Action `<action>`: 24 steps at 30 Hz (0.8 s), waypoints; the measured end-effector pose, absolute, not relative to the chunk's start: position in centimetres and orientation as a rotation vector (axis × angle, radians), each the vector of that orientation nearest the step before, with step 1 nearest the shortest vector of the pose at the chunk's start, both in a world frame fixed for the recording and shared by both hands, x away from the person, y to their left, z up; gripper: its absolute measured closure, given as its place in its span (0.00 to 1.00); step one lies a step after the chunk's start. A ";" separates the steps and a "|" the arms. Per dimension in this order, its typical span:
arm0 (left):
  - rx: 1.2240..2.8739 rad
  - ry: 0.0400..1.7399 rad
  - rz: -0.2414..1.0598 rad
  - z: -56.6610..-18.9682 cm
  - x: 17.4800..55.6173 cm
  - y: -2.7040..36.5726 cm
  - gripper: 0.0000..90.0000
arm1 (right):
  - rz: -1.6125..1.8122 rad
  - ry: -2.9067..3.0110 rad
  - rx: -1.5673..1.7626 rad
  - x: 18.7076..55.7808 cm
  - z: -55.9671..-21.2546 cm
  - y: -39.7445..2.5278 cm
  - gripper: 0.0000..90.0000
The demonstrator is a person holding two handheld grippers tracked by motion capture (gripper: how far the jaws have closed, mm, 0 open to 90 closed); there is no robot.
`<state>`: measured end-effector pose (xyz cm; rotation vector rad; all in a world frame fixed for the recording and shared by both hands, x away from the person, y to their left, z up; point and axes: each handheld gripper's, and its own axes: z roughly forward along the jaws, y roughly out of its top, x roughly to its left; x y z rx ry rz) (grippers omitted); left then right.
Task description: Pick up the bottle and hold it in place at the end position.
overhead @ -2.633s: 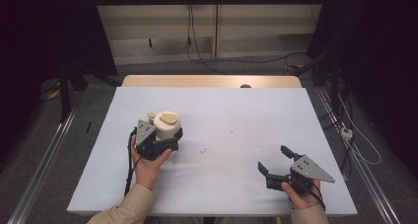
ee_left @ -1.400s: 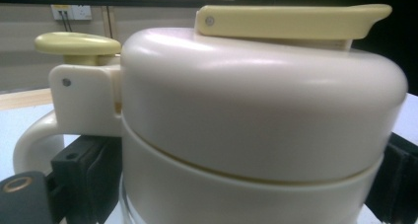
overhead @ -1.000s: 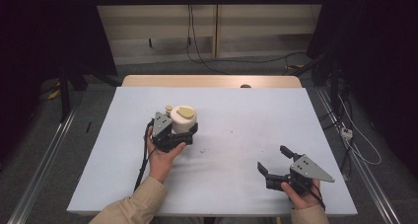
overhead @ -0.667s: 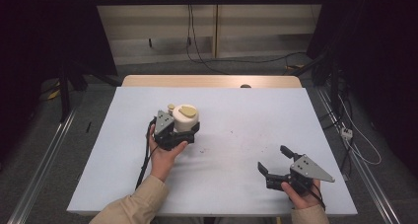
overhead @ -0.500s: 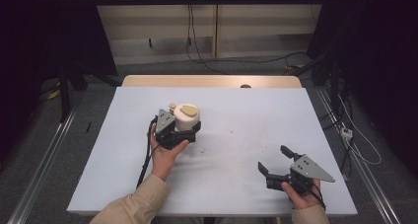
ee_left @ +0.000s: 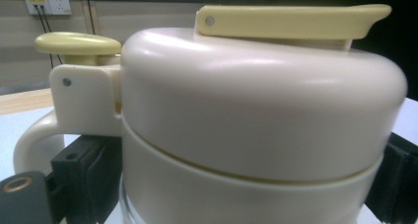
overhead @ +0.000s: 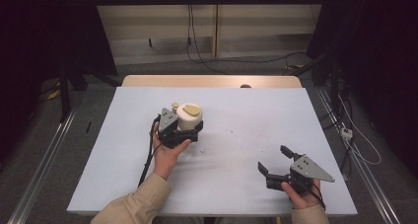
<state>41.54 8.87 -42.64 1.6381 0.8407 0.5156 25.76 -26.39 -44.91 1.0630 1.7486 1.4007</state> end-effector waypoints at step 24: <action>1.651 0.826 0.473 -42.9 42.6 6.8 0.07 | 1.411 1.737 1.068 25.7 -44.9 -26.7 0.05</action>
